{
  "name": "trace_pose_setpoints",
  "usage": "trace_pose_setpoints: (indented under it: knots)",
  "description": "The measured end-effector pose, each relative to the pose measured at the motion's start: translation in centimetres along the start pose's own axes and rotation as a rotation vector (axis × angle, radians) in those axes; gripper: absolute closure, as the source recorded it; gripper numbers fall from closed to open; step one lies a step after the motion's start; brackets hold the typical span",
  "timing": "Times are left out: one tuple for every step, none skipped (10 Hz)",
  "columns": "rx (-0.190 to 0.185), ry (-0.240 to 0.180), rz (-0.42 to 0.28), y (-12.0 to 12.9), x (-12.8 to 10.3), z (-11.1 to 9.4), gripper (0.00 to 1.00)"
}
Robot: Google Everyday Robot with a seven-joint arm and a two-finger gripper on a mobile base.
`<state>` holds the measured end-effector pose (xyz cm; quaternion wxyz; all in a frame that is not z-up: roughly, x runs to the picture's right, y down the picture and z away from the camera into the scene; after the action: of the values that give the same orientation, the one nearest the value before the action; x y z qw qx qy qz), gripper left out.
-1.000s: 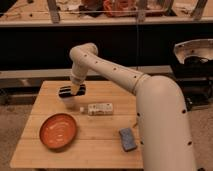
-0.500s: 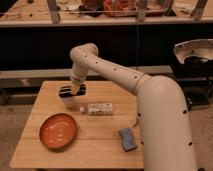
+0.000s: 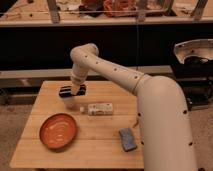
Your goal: Place the eraser in the ceramic cup
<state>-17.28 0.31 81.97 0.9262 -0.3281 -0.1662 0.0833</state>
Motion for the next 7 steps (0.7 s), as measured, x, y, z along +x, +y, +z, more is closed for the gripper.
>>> trace_pose_setpoints:
  knots:
    - [-0.001,-0.001,0.001,-0.01,0.0,0.04,0.8]
    - [-0.002,-0.002,0.002,-0.02,0.0,0.05,0.8]
    - [-0.003,-0.002,0.003,-0.01,0.04,0.11,0.8]
    - [-0.004,-0.003,0.004,-0.03,0.03,0.1,0.8]
    - [-0.005,-0.003,0.006,-0.01,0.07,0.17,0.8]
    - [-0.003,-0.003,0.007,-0.02,0.08,0.17,0.8]
    - [-0.004,-0.004,0.008,-0.06,0.07,0.15,0.79]
